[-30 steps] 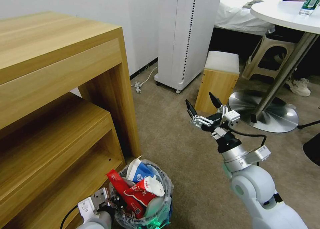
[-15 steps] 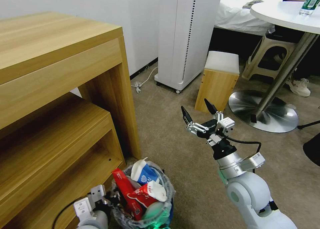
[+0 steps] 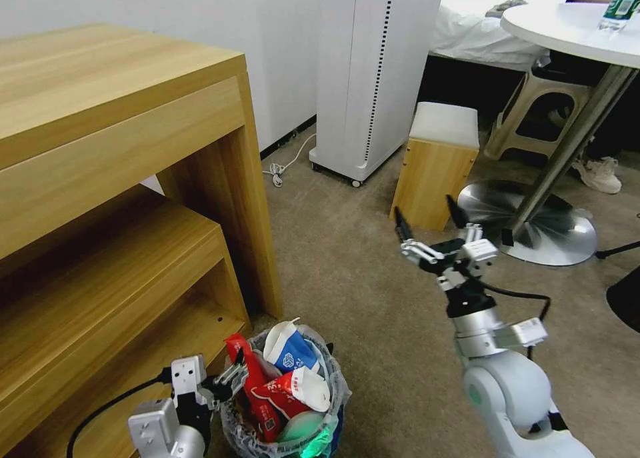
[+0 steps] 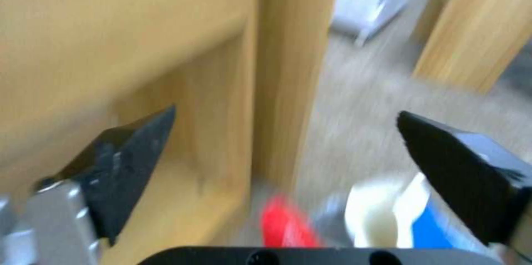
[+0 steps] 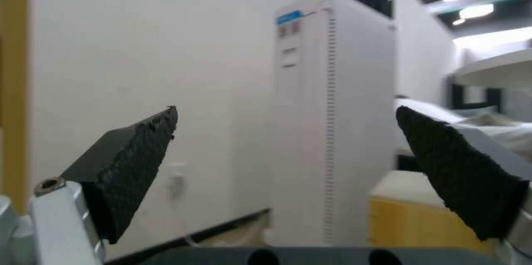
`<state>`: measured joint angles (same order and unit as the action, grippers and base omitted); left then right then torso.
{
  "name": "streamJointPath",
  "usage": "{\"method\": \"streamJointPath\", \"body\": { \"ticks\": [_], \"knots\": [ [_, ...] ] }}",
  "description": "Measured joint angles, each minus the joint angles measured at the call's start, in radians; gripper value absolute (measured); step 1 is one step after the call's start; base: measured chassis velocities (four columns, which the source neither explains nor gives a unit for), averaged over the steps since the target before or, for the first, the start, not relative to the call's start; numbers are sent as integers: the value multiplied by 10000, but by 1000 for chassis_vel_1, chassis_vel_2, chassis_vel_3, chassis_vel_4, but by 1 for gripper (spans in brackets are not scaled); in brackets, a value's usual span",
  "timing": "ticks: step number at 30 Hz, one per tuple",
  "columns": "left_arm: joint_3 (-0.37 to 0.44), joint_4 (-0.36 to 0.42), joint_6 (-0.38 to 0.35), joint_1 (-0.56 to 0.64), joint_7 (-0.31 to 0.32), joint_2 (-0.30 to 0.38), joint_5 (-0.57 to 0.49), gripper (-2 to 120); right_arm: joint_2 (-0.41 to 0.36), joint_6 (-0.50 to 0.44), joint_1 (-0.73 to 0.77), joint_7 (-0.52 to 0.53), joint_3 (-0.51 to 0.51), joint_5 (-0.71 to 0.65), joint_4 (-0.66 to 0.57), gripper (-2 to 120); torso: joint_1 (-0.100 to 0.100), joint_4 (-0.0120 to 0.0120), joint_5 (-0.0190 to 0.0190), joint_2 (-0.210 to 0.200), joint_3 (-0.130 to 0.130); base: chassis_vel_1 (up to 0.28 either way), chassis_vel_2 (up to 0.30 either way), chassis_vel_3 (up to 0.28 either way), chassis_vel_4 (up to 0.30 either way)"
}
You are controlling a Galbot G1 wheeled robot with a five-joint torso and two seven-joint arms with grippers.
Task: Pick up the trash bin and place the garbage on the floor into it.
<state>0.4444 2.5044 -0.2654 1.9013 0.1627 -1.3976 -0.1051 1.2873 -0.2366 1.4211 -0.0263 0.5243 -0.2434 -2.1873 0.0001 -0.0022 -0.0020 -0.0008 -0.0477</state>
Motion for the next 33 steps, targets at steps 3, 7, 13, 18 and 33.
{"method": "streamJointPath", "body": {
  "ticks": [3,7,13,18,33],
  "knots": [
    [40,0,465,22,-356,5,307,109,9,-131,291,227,123,278,-31,100,0,0,0,0,0,0,0,0,0],
    [285,-11,1481,-15,-826,-184,1343,113,13,-432,1086,694,428,592,-172,100,-1,0,0,0,0,0,0,0,0],
    [509,-23,2611,-172,-1373,-350,1767,114,127,-704,1525,913,640,792,-261,100,-1,0,0,0,0,0,0,0,0],
    [651,-28,3542,-261,-1728,-480,2155,110,274,-959,1840,914,598,1034,-220,100,-1,0,0,0,0,0,0,0,0],
    [520,-43,3117,-68,-1781,-481,1607,100,353,-1033,1944,971,401,958,62,100,0,1,0,0,-1,0,0,0,0]
  ]
}}
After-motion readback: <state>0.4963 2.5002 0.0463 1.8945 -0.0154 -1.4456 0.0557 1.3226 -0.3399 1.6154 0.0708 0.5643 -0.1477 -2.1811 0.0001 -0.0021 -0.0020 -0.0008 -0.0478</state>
